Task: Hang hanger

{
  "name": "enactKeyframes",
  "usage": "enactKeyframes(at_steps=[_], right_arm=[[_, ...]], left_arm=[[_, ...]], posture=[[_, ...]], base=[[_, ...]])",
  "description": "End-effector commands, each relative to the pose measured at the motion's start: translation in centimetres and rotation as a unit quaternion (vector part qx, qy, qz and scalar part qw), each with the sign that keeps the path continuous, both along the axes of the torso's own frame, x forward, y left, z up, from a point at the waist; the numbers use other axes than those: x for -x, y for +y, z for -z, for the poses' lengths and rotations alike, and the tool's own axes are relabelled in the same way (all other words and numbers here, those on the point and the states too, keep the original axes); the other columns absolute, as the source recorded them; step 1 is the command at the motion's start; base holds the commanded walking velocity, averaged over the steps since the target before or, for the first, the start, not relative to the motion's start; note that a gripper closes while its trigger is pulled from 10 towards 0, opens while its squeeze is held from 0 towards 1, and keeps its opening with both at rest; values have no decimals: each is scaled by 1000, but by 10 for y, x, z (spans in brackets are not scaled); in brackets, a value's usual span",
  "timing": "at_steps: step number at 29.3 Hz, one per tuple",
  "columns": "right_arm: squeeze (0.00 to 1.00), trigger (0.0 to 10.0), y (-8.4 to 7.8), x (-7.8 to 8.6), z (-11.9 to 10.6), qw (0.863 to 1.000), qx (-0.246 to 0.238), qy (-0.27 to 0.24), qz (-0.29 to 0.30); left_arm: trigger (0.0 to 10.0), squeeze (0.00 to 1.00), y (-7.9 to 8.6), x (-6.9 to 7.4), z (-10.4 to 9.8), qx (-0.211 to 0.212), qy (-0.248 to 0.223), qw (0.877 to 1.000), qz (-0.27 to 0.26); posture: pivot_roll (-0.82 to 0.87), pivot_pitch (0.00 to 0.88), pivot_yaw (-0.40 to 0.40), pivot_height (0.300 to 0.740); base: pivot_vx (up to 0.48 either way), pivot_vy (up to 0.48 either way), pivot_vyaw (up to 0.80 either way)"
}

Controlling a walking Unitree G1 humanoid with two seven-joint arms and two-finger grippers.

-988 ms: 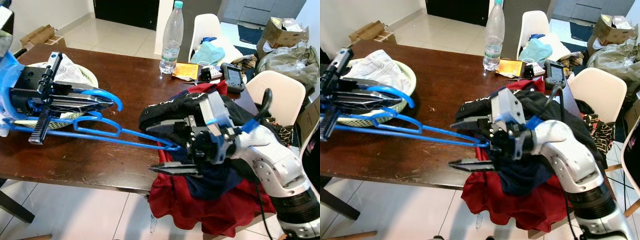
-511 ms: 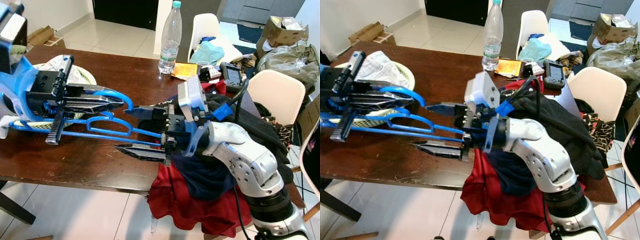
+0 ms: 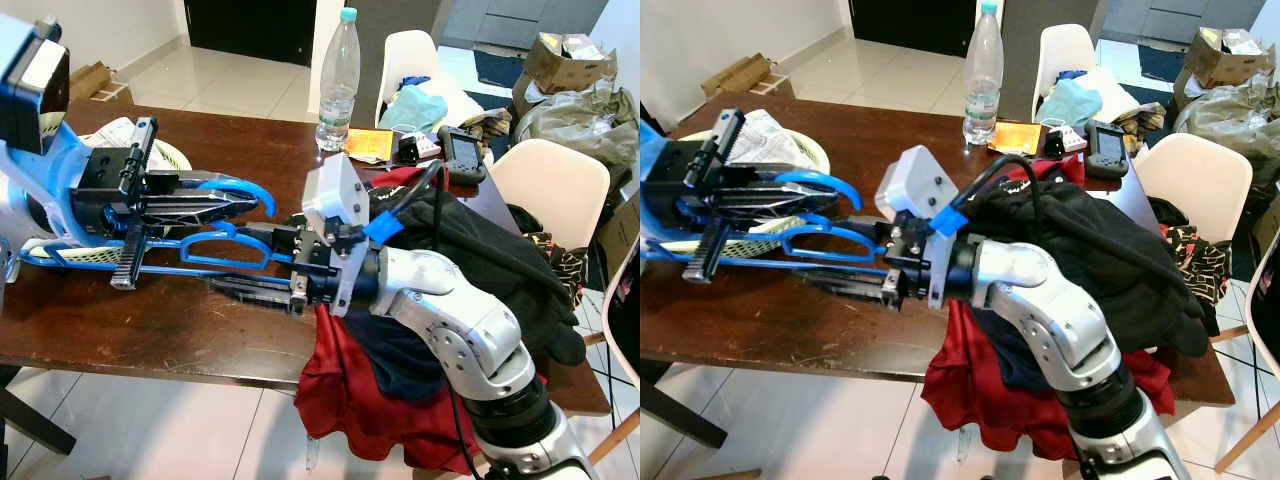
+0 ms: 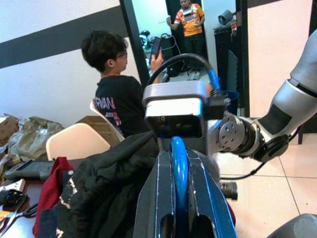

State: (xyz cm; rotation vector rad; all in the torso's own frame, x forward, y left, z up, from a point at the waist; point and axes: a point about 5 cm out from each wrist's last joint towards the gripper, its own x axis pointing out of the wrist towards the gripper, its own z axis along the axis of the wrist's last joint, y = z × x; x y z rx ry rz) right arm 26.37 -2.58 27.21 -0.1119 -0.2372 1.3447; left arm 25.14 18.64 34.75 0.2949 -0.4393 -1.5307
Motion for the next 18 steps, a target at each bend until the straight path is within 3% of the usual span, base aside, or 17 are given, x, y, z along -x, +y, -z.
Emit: enactKeyframes(at_steps=[1,14,15,18], right_arm=[[0,0,6,1,7,1000,17,9,-6],[0,0,-4,-7,7,999,26,-7,23],[0,0,-4,-7,7,999,26,-8,25],[0,0,-4,-8,7,999,27,-11,29]], left_arm=[[10000,0,-6,3,0,2,-6,1000,18],[10000,0,-5,7,7,-19,16,999,30],[10000,122,-5,8,8,-26,27,999,34],[10000,122,-4,9,9,-36,42,998,40]], posture=[[173,103,-20,740],[174,104,-27,740],[174,105,-27,740],[174,105,-27,740]], base=[[0,0,0],[0,0,0],[0,0,0],[0,0,0]])
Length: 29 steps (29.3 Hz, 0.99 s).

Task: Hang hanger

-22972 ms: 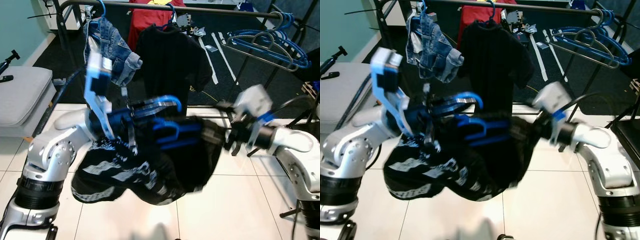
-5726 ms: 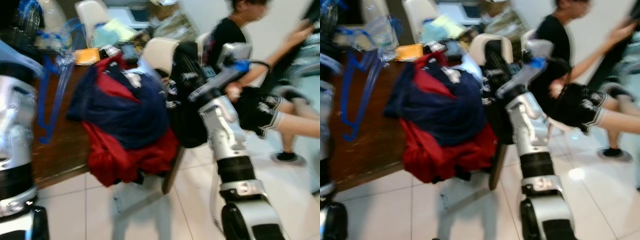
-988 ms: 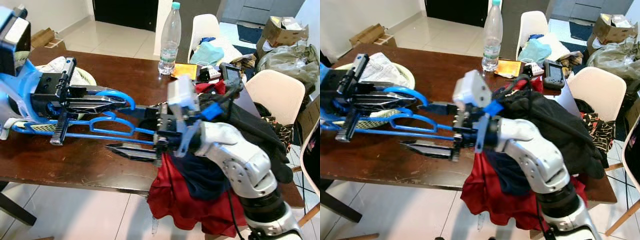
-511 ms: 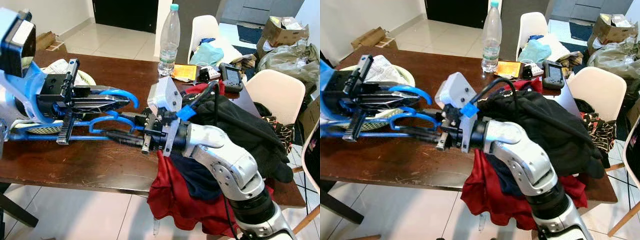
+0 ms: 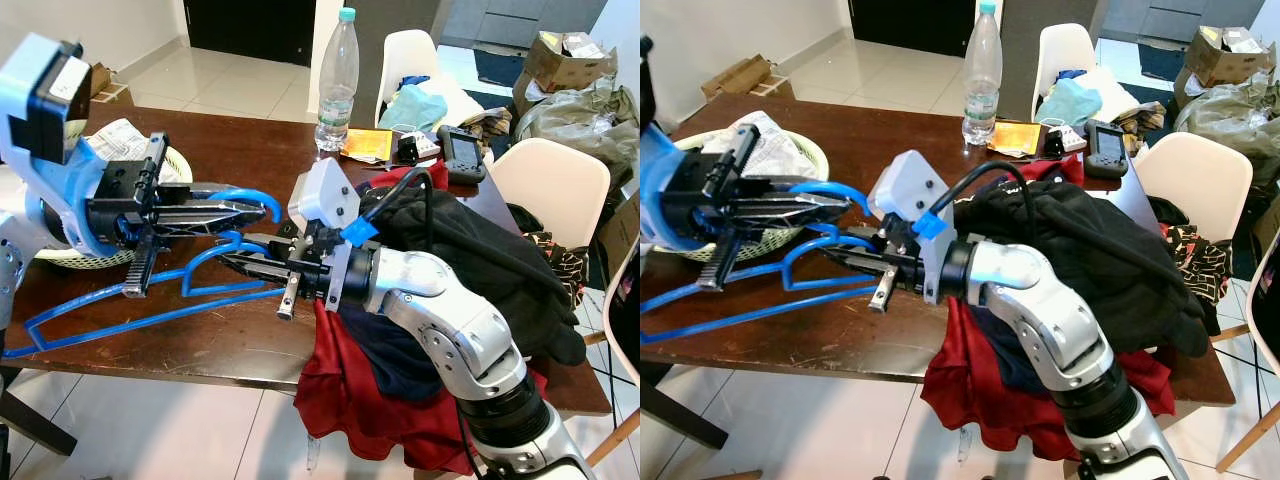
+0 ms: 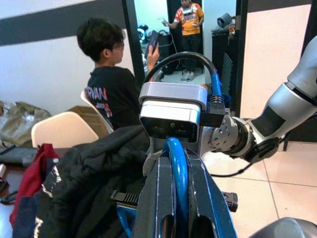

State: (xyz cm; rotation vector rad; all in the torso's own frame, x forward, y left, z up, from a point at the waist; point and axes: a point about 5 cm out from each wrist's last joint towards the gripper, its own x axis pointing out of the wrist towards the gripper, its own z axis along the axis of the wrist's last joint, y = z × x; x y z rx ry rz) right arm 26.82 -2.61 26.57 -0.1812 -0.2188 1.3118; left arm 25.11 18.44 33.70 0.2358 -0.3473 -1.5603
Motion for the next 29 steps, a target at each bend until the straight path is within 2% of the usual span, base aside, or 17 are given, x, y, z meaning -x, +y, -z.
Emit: enactKeyframes(at_steps=[1,2,7,16,20,21,22,23,24,25,27,28,29], right_arm=[[0,0,-4,-3,1,1000,-1,2,10],[0,0,-5,-4,0,1000,-2,1,14],[0,0,-8,-10,0,999,5,-8,34],[0,0,-13,-17,4,998,20,-14,58],[0,0,-20,-32,9,992,41,-23,119],[0,0,-26,-42,10,986,50,-26,156],[0,0,-26,-42,10,986,50,-26,156],[0,0,-34,-51,12,979,57,-26,194],[0,0,-34,-51,12,979,57,-26,194],[0,0,-44,-60,12,970,62,-27,235],[0,0,-74,-81,7,940,47,-19,337],[0,0,-86,-88,2,925,26,-11,379],[0,0,-86,-88,2,925,26,-11,379]], left_arm=[[10000,122,-2,9,-1,-22,-6,999,33],[10000,1000,-2,8,-3,-17,-8,999,26],[10000,1000,4,5,-11,-6,-28,1000,-9],[10000,1000,15,9,-21,-6,-39,999,-32],[10000,1000,27,12,-31,-11,-68,994,-83],[10000,847,33,13,-36,-12,-81,991,-106],[10000,847,33,13,-36,-12,-81,991,-106],[10000,0,39,15,-41,-13,-96,987,-130],[10000,0,39,15,-41,-13,-96,987,-130],[10000,0,48,17,-47,-15,-114,980,-161],[10000,0,68,23,-70,20,-170,954,-248],[10000,0,75,26,-82,59,-190,939,-282],[10000,0,75,26,-82,59,-190,939,-282]], posture=[[174,105,-27,740],[175,105,-28,740],[174,105,-30,740],[179,109,-33,740],[180,110,-33,740],[182,112,-35,740],[182,112,-35,740],[184,114,-38,740],[184,114,-38,740],[186,115,-39,740],[192,118,-42,740],[192,118,-42,740],[192,118,-42,740]], base=[[0,0,0],[0,0,0],[0,0,0],[0,0,0],[0,0,0],[0,0,0],[0,0,0],[0,0,0],[0,0,0],[0,0,0],[0,0,0],[0,0,0],[0,0,0]])
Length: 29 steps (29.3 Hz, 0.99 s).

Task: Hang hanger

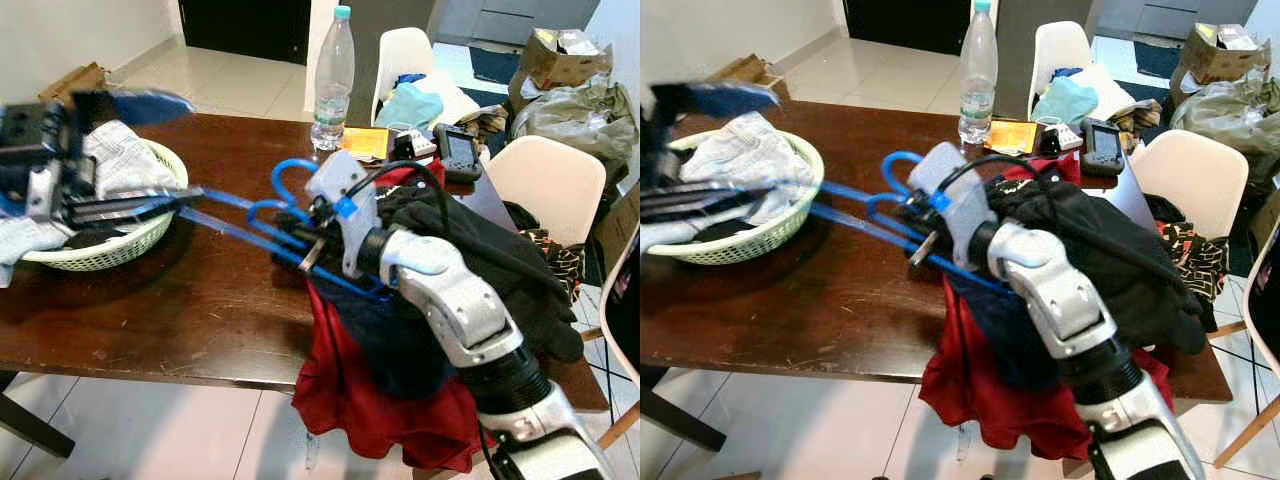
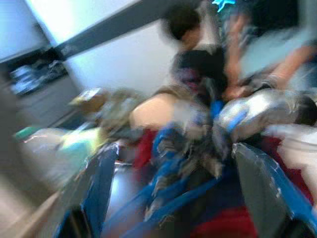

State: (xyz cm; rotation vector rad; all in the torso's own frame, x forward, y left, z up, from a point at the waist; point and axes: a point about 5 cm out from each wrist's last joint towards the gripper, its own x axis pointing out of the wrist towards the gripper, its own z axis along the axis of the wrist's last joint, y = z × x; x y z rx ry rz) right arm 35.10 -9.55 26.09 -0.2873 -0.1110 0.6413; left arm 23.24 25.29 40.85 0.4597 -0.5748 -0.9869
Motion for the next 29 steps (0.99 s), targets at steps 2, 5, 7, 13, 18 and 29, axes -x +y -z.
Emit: enactKeyframes(at_steps=[2,5,7,13,18,29], right_arm=[[0,0,-31,-13,-9,994,-49,-6,101],[0,0,-39,-18,-15,983,-126,3,135],[0,0,-40,-19,-18,979,-153,7,137],[0,0,-43,-19,-34,952,-291,42,86],[0,0,-46,-15,-53,937,-346,31,33],[0,10000,-20,22,-77,935,-332,-47,-116]], left_arm=[[10000,0,13,9,-21,69,-59,994,-58],[10000,0,12,8,-15,124,-53,989,-51],[10000,0,11,8,-10,139,-47,988,-46],[10000,0,21,-3,23,234,-1,971,-41],[10000,0,34,-13,42,304,22,951,-47],[10000,0,37,-29,63,401,60,914,-20]], posture=[[198,119,-41,740],[201,122,-43,740],[201,122,-43,740],[198,121,-50,740],[194,115,-49,740],[188,104,-40,740]], base=[[0,0,0],[0,0,0],[0,0,0],[0,0,0],[0,0,0],[0,0,0]])
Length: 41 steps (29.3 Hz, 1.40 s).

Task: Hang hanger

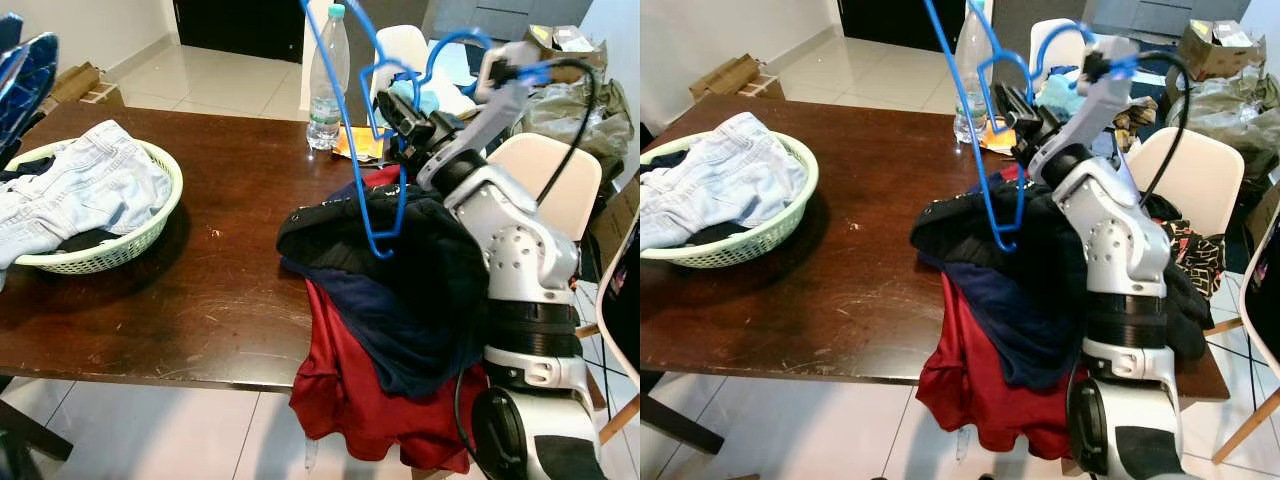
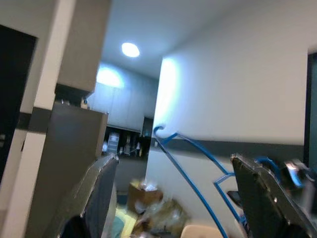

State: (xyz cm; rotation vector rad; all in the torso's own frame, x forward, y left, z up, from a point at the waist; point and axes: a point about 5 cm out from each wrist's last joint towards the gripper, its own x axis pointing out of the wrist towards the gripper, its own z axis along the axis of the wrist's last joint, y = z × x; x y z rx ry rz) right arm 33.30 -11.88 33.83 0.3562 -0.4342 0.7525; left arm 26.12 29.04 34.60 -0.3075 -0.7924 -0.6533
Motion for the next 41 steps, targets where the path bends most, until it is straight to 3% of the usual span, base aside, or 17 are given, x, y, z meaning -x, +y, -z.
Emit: enactKeyframes(at_steps=[1,7,9,12,15,17,18,19,20,22,24,25,26,29,35,38,41], right_arm=[[0,10000,5,4,1,1000,-6,-8,-14],[0,10000,4,-11,9,998,-6,20,65],[0,10000,11,-12,14,995,36,3,88],[0,10000,22,-7,21,995,66,-7,71],[0,10000,24,-5,22,995,70,-8,68],[0,10000,27,-5,26,995,77,-3,69],[0,10000,27,-5,26,995,77,-3,69],[0,10000,29,-8,30,993,85,3,81],[0,10000,30,-10,31,992,88,7,87],[0,10000,31,-11,32,991,91,10,93],[0,10000,31,-11,32,991,91,10,93],[0,10000,33,-12,34,991,97,10,95],[0,10000,33,-12,34,991,97,10,95],[0,10000,41,-8,41,987,134,-2,88],[0,10000,42,-8,45,986,141,-1,92],[0,10000,42,-12,48,983,146,5,108],[0,10000,44,-12,49,983,147,5,108]], left_arm=[[10000,0,-5,-4,5,10,10,1000,1],[10000,0,-17,-27,17,34,74,993,-87],[10000,0,-19,-41,27,43,130,975,-175],[10000,0,-14,-43,35,-20,155,939,-307],[10000,0,-10,-43,37,-42,159,924,-346],[10000,0,8,-40,44,-78,180,877,-439],[10000,0,8,-40,44,-78,180,877,-439],[10000,0,28,-34,53,-90,205,833,-506],[10000,0,37,-31,60,-82,221,815,-529],[10000,0,46,-29,67,-70,237,795,-553],[10000,0,46,-29,67,-70,237,795,-553],[10000,0,53,-27,77,-50,259,783,-563],[10000,0,53,-27,77,-50,259,783,-563],[10000,0,71,-16,113,9,314,754,-578],[10000,0,75,-14,123,18,325,745,-583],[10000,0,75,-20,132,28,324,765,-556],[10000,0,76,-23,131,27,315,774,-549]], posture=[[188,104,-40,740],[190,101,-40,740],[198,101,-39,740],[204,109,-47,740],[207,110,-50,740],[213,113,-55,740],[213,113,-55,740],[220,116,-58,740],[222,119,-59,740],[222,119,-59,740],[222,119,-59,740],[224,121,-60,740],[224,121,-60,740],[220,122,-61,740],[226,130,-67,740],[229,129,-75,740],[229,129,-75,740]], base=[[0,0,0],[0,0,0],[0,0,0],[0,0,521],[0,0,781],[0,0,788],[0,0,788],[0,0,794],[0,0,0],[0,0,0],[0,0,0],[0,0,0],[0,0,0],[0,0,463],[0,0,800],[0,0,156],[0,0,0]])
